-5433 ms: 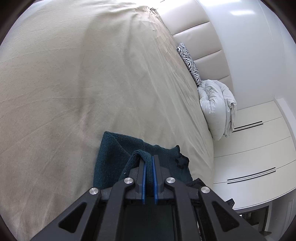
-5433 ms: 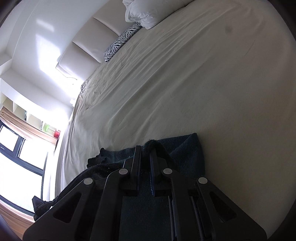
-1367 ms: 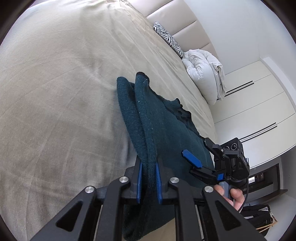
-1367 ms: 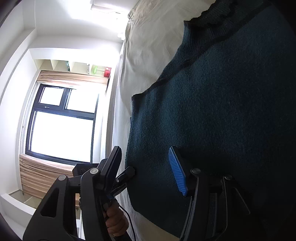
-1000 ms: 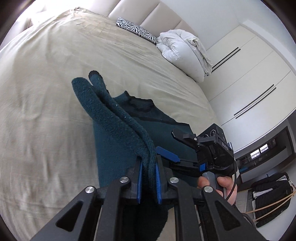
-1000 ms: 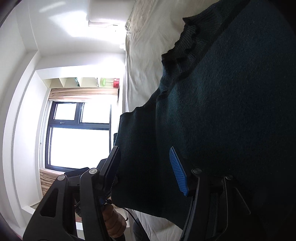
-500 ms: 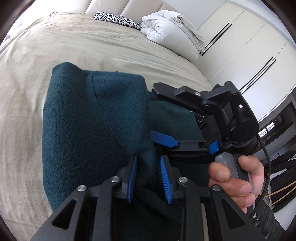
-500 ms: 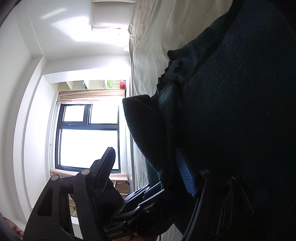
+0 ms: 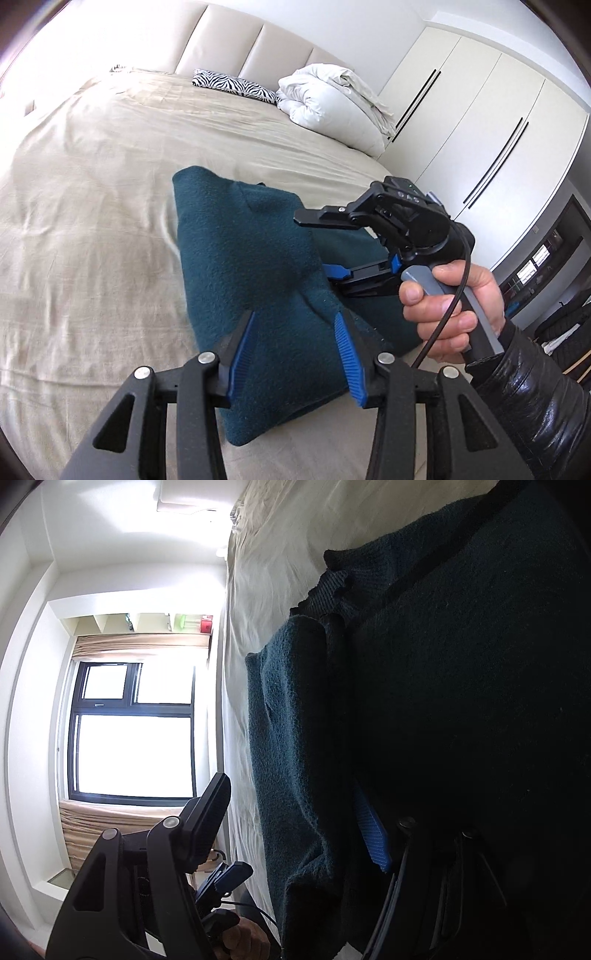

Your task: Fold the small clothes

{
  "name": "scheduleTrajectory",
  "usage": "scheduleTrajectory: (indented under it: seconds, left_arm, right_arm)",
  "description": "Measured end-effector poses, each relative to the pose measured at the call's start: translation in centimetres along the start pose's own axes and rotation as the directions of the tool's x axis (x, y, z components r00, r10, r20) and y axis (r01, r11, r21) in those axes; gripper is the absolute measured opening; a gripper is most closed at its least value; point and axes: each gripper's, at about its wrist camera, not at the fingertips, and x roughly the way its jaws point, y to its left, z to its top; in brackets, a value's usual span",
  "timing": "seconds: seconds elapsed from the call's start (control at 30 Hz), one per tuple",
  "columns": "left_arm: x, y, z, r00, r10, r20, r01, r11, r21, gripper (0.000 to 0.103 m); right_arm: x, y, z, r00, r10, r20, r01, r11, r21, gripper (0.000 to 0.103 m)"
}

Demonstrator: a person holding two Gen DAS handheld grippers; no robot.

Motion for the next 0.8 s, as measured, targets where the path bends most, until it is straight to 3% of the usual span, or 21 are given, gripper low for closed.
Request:
scheduleTrajectory:
  seconds: [0.1,0.3,0.47,0.57,0.8]
  left_arm:
    - [1.6,0.8,-0.5,0.999,0.016,-0.045,-0.018,0.999,-0.033,0.046]
    - [2.9,0.2,-0.2,0.998,0.034,-0.048,-0.035,0.999,-0.024,0.046]
    - [2.5,0.1,-0.3,0.999,0.033,-0.04,-0.035,0.999,-0.034,0.046]
    - [2.1,-0.2,-0.2,0.999,0.029,-0.034,-0.029,0.999,-0.026,0.046]
    - [1.4,-2.3,0.9,1.0,0.011,-0.015,-0.01,1.0,0.011,0.047]
  right_arm:
    - [0.4,0.6,-0.4,0.999,-0.049,-0.012,0.049,0.999,0.003,0.064]
    - [1.8,1.6,-1.5,0.988,-0.15,-0.038,0.15,0.989,-0.013,0.063]
    - [2.7,1.8,-1.9,0.968,-0.247,-0.038,0.246,0.969,-0.035,0.019]
    - [2.2,2.1,-2.2,0.962,-0.273,-0.021,0.271,0.961,-0.063,0.013]
    - [-2.2,3.4,-1.8,0.952,-0.302,0.043,0.305,0.945,-0.119,0.012]
